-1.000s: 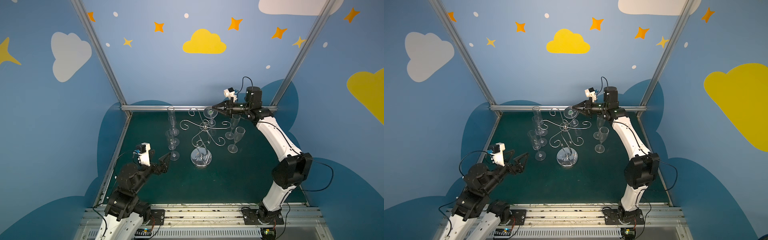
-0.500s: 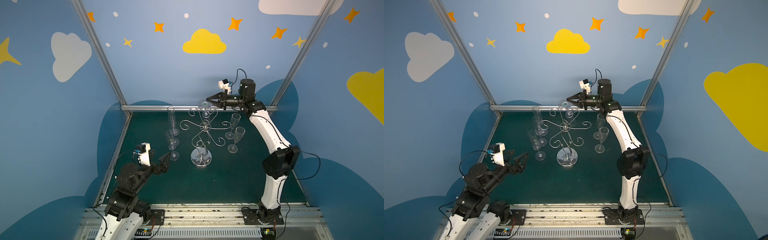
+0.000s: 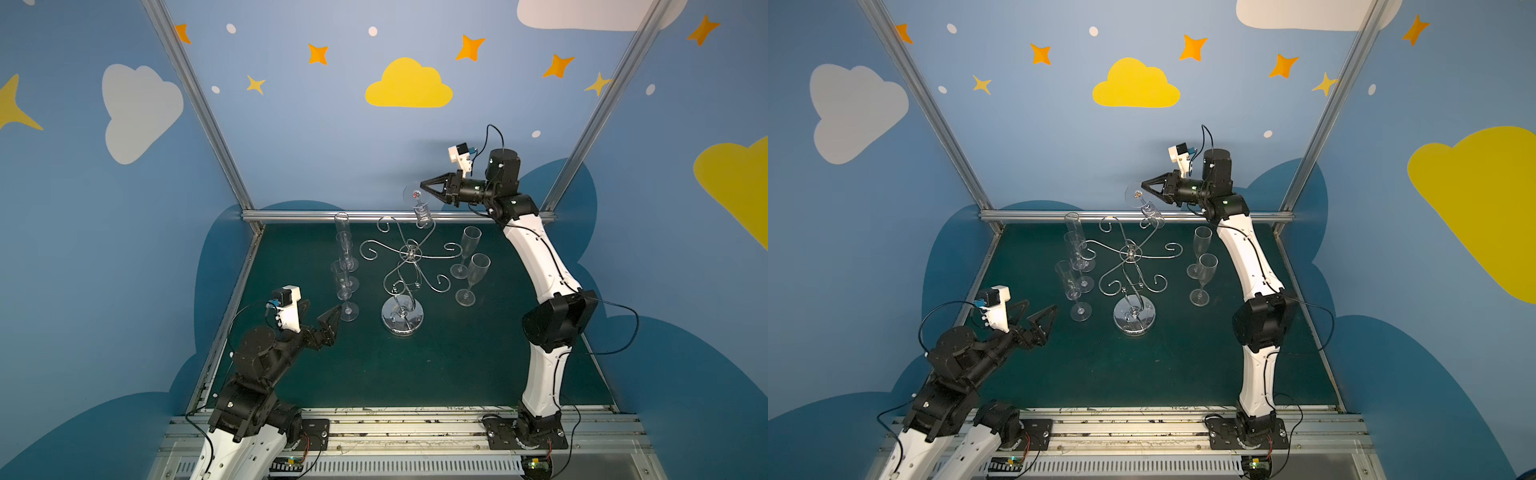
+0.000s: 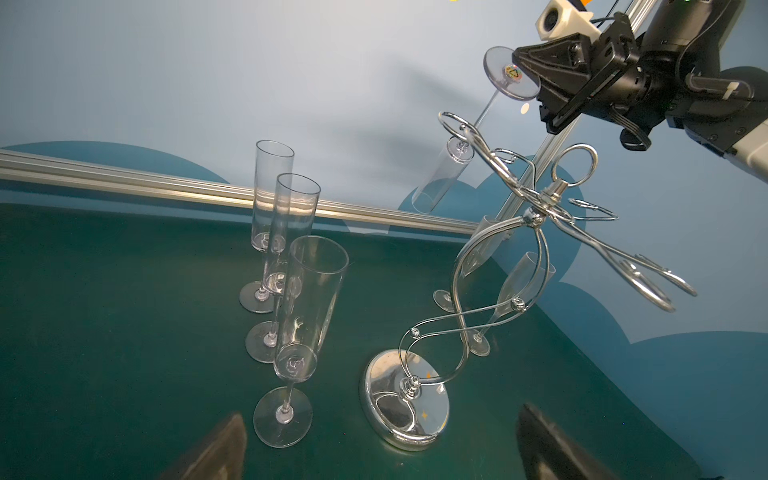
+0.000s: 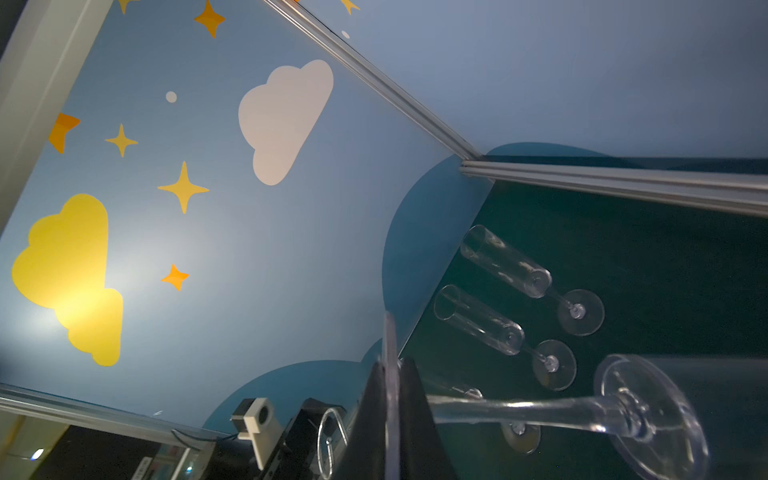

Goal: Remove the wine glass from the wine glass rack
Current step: 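Lift the glass off the hook with the right gripper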

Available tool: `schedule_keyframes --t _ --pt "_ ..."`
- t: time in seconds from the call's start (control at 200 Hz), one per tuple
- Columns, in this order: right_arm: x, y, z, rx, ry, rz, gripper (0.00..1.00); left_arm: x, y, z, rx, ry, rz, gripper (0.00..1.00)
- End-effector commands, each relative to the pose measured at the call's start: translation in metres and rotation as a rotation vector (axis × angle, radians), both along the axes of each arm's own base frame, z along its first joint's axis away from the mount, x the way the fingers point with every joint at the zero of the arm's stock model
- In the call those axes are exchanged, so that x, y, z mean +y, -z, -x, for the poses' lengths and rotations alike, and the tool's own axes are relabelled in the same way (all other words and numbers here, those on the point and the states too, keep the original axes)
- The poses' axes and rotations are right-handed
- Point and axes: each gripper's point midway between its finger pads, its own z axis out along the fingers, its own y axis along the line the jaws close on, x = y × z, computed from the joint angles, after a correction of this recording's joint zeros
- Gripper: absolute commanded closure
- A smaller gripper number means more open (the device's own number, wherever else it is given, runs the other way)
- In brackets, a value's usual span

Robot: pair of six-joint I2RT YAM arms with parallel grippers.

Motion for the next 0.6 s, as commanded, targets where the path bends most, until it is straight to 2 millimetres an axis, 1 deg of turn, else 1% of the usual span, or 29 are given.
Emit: schedule_keyframes --t 0.0,0.08,0.18,0.205,0.225,0.35,0.451,0.591 --pt "-0.013 -0.058 0.026 -0.261 0.029 0.000 1.00 -0.002 -0.018 0.005 -0.026 0.017 0.029 0.01" --pt "-0.015 -0.071 0.037 -0.328 0.042 0.006 1.00 -0.003 -0.027 0.007 -0.041 0.027 0.046 0.01" --pt "-0.017 -0.081 0.056 -0.427 0.059 0.027 1.00 -0.006 -0.042 0.009 -0.071 0.045 0.081 0.01" --pt "-0.018 -0.081 0.060 -0.451 0.063 0.037 1.00 -0.008 -0.046 0.009 -0.077 0.055 0.090 0.01" --pt "-0.018 -0.085 0.067 -0.481 0.066 0.041 1.00 -0.009 -0.049 0.010 -0.081 0.060 0.098 0.01" --pt "-0.023 -0.096 0.100 -0.644 0.076 0.088 1.00 -0.022 -0.071 0.012 -0.087 0.138 0.140 0.01" --pt "-0.025 -0.098 0.127 -0.749 0.080 0.138 1.00 -0.038 -0.087 0.015 -0.082 0.235 0.170 0.01" --pt "-0.026 -0.092 0.168 -0.884 0.056 0.195 1.00 -0.058 -0.107 0.015 -0.053 0.354 0.227 0.01"
